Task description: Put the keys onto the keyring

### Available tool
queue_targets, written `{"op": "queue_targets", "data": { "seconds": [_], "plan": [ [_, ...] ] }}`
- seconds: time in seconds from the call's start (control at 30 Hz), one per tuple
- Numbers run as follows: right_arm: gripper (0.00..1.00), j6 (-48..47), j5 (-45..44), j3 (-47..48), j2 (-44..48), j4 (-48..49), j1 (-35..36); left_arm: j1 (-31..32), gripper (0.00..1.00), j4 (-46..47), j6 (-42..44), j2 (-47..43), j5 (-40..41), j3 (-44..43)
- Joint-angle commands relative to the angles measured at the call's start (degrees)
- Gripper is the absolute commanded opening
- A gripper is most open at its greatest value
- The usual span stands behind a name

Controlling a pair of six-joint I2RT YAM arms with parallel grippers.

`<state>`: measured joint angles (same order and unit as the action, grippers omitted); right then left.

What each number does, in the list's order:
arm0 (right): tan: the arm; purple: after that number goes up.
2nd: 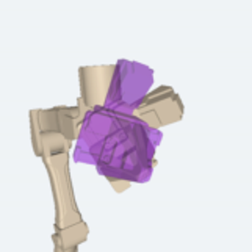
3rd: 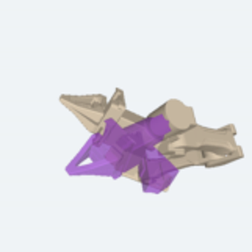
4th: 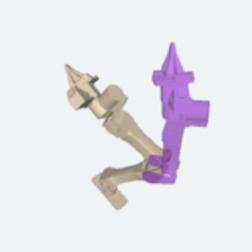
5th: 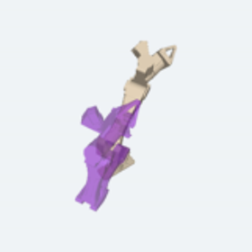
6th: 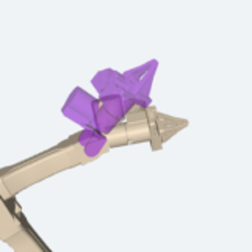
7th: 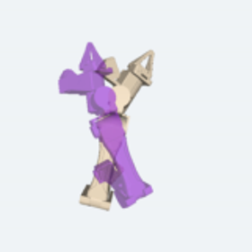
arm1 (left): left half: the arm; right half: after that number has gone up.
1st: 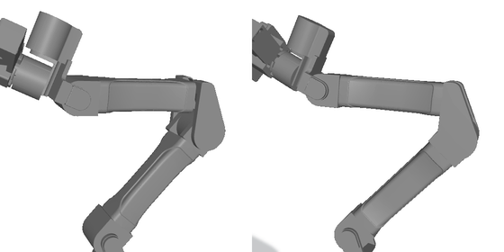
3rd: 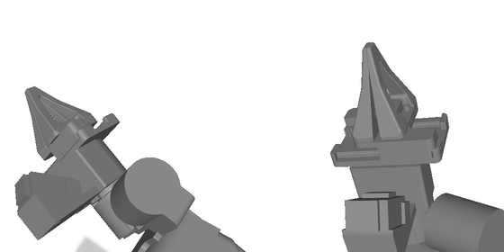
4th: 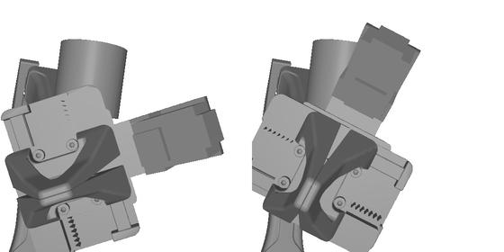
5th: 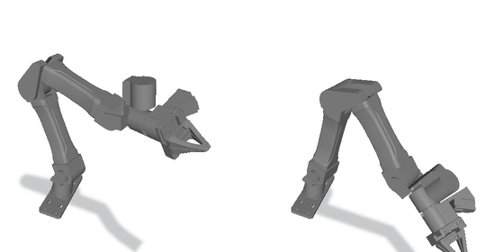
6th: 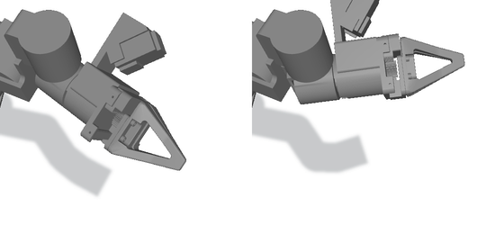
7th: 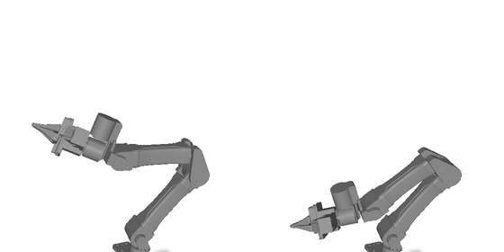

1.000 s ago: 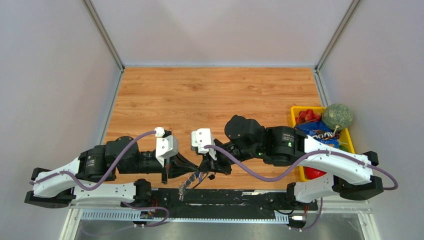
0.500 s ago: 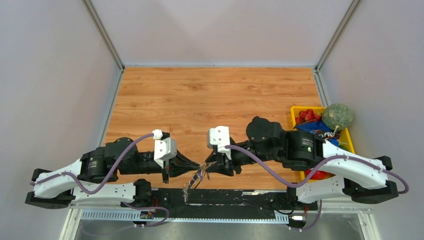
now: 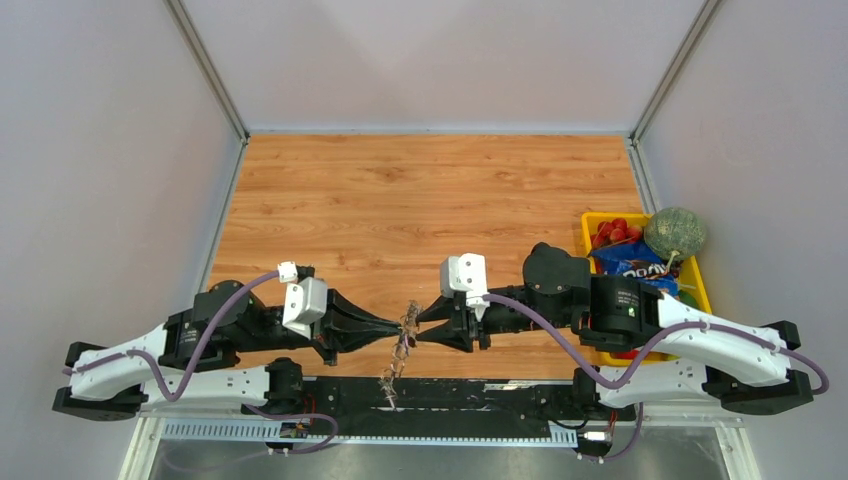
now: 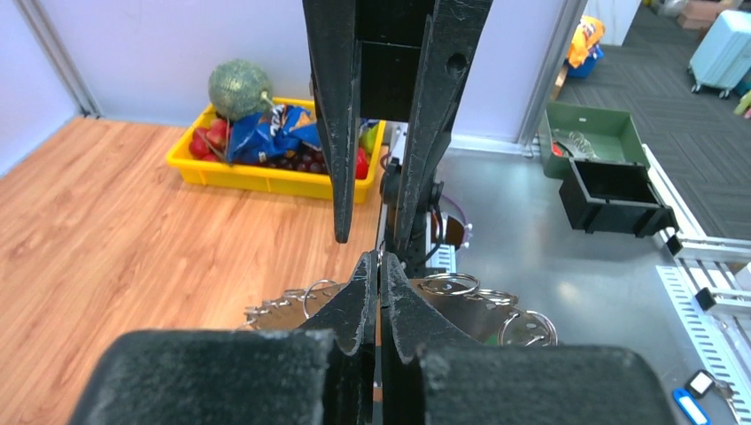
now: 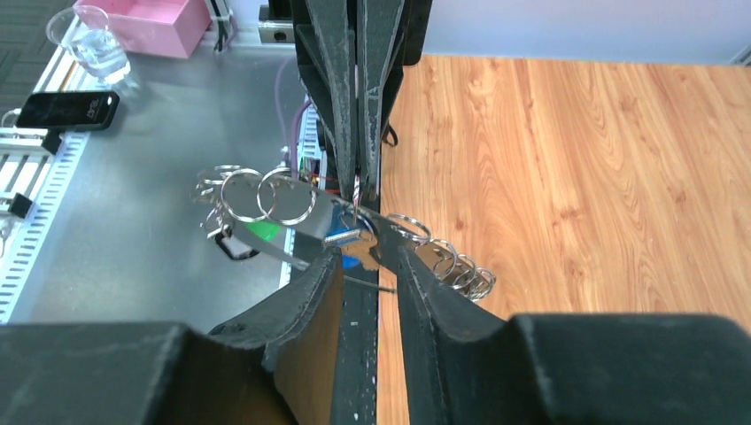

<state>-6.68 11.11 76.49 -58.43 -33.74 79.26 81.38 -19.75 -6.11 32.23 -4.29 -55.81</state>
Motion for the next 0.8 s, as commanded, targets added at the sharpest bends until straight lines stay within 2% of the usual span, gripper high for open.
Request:
{"op": "queue_targets", "data": {
  "seconds": [0.0,0.2,0.37,0.43,0.57,0.77],
  "plan": [
    [0.33,1.1,1.2,-0.6,1.4,8.1,0.3,0.1,0.0,10.2,0.5,-1.6,-1.2,1.1],
    [0.32,1.0,2.2,-0.8,0.7,11.0,0.3,0.2,0.0,12.7,0.1,-1.8,-1.6,2.7],
    [0.24,1.4,3.0,-0.8,-0.5,11.4,0.3,0.1,0.0,13.7,0.3,-2.2,-1.2,3.5],
    [0.24,1.5,2.9,-0.9,-0.5,11.4,0.3,0.1,0.0,13.5,0.4,-2.3,-0.7,3.7],
    [0.39,2.4,-3.2,-3.1,1.2,11.3,0.3,0.1,0.0,12.5,0.3,-2.9,2.2,3.9],
    [0.44,4.3,-15.0,-6.7,5.1,11.9,0.3,0.1,0.0,11.5,0.6,-2.2,11.2,4.0]
  ]
}}
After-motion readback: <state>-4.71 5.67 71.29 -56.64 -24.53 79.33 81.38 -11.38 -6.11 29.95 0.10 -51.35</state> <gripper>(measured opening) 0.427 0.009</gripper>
